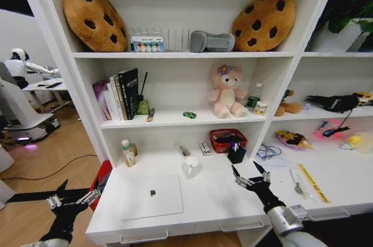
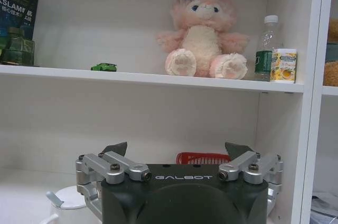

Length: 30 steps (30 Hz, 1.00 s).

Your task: Organize the objects on the table.

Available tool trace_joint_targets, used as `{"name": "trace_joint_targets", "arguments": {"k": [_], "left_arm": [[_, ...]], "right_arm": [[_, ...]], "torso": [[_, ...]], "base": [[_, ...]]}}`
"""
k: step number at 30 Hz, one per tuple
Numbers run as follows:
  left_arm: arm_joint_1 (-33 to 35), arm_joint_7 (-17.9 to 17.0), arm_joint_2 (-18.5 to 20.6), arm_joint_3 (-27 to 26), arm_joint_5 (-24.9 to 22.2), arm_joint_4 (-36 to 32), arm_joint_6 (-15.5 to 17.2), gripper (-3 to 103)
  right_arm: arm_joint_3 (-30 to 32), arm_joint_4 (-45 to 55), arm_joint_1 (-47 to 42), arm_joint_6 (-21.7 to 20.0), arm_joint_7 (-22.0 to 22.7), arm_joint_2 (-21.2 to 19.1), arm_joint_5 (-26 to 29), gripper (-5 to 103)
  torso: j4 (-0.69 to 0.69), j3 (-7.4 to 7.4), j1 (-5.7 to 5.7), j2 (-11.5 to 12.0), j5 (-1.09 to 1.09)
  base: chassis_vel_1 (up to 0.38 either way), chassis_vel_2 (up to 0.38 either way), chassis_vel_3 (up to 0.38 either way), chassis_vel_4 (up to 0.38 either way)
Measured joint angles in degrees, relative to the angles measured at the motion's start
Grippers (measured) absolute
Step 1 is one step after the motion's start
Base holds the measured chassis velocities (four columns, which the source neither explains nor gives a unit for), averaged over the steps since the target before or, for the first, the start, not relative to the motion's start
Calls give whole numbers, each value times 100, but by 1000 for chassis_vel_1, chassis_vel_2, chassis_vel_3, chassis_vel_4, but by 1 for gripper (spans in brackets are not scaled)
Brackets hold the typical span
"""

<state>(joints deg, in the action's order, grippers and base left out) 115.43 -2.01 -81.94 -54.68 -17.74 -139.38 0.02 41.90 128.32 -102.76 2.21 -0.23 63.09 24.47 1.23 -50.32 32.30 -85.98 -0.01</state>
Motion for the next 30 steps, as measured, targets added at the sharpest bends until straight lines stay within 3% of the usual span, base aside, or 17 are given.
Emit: {"name": "trace_joint_targets", "arguments": {"k": [13, 21, 25, 28, 30], "left_arm": [[0, 0, 0, -2, 0, 0, 0, 100], [0, -1, 0, -2, 0, 0, 0, 100], [0, -1, 0, -2, 0, -1, 0, 100], [0, -2, 1, -2, 0, 0, 0, 100], [0, -1, 0, -2, 0, 0, 0, 100]], "right_arm": [[0, 0, 1, 0, 0, 1, 0, 100], [0, 0, -1, 0, 0, 1, 0, 100], [0, 0, 0, 0, 0, 1, 0, 100], [-1, 0, 1, 0, 0, 1, 0, 100], [0, 0, -1, 0, 1, 1, 0, 100]], "torso": [[0, 1, 0, -1, 1], [0, 1, 0, -2, -3], [2, 1, 0, -1, 5], [-1, 1, -1, -2, -3], [0, 0, 0, -1, 5]], "base": [[107, -94, -119, 101], [226, -250, -255, 263], [345, -311, -320, 309], [332, -354, -370, 351], [373, -355, -386, 358]]}}
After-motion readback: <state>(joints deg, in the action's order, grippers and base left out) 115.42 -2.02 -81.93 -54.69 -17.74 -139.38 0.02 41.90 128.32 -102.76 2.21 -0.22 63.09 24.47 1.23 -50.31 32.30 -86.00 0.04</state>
